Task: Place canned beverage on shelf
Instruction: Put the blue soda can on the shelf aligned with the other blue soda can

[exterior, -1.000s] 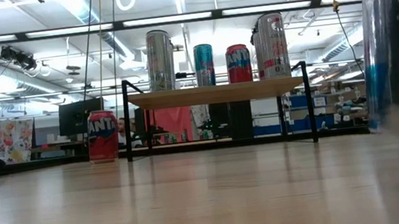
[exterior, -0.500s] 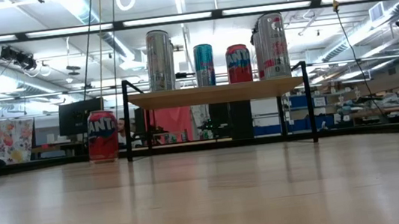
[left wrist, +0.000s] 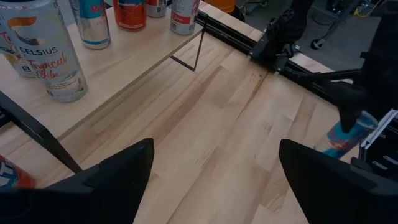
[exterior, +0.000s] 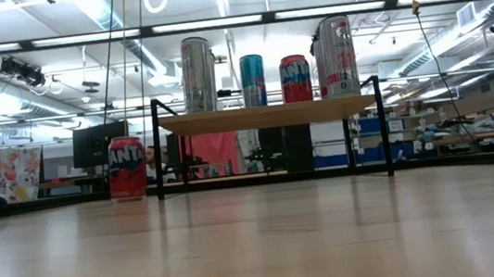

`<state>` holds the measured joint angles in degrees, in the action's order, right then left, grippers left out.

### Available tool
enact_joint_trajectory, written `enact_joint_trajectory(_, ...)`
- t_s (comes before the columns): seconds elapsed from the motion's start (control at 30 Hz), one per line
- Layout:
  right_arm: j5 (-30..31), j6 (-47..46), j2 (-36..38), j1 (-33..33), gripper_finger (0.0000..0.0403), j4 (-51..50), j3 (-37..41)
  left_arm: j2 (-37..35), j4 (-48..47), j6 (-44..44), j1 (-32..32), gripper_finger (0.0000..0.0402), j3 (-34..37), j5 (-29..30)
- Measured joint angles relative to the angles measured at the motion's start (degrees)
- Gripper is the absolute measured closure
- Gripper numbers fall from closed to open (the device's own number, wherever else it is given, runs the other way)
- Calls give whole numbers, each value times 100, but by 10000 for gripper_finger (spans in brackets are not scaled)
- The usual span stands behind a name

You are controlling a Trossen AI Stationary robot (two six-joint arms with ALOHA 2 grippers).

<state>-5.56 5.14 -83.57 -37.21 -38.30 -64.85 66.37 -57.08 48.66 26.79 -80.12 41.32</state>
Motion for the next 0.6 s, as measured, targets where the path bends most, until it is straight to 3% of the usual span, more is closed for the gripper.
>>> enact_joint_trajectory(0.6, -595, 2839, -4, -31, 149, -126, -1, -2, 125, 2, 0, 44, 0, -2)
